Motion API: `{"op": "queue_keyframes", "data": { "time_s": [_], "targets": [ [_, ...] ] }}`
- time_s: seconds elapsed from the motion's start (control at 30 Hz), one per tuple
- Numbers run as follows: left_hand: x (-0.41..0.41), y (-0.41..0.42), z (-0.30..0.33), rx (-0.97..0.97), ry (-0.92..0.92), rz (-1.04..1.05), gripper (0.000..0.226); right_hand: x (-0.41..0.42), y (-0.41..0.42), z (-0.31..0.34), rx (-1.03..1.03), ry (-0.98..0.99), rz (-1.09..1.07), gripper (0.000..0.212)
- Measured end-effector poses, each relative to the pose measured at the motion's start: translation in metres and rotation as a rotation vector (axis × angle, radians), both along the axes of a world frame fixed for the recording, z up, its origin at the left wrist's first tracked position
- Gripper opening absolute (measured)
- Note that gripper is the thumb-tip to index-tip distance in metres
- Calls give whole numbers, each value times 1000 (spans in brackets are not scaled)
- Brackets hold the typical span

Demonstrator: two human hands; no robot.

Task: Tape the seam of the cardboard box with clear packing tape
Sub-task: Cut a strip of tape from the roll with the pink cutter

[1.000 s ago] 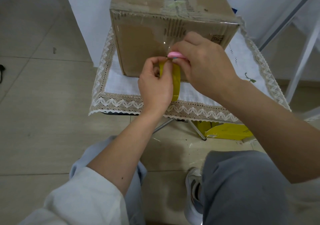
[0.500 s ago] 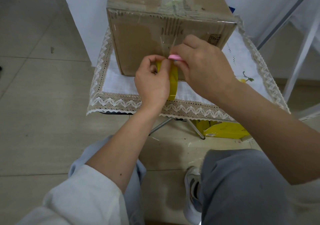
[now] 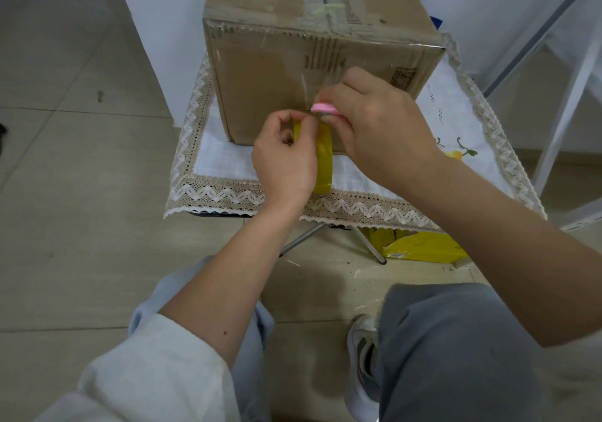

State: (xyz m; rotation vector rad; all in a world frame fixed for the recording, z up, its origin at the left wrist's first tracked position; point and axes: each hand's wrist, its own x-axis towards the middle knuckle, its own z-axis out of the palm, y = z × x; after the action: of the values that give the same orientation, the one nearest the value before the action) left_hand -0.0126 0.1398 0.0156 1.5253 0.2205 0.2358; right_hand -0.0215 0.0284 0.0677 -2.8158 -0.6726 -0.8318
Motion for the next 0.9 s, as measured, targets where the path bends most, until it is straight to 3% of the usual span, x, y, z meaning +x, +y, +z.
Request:
{"op": "queue_keyframes", "data": {
  "time_s": [0.3, 0.7, 0.9],
  "targets": [
    [-2, 2, 0, -46, 3, -1, 16, -7, -15, -6, 37, 36, -72, 17],
    [-12, -5, 5, -7, -123, -149, 16, -36, -45, -33, 792, 351, -292, 14],
    [-14, -13, 1, 97, -186, -281, 8, -42, -69, -44, 1092, 382, -432, 16]
  ]
}}
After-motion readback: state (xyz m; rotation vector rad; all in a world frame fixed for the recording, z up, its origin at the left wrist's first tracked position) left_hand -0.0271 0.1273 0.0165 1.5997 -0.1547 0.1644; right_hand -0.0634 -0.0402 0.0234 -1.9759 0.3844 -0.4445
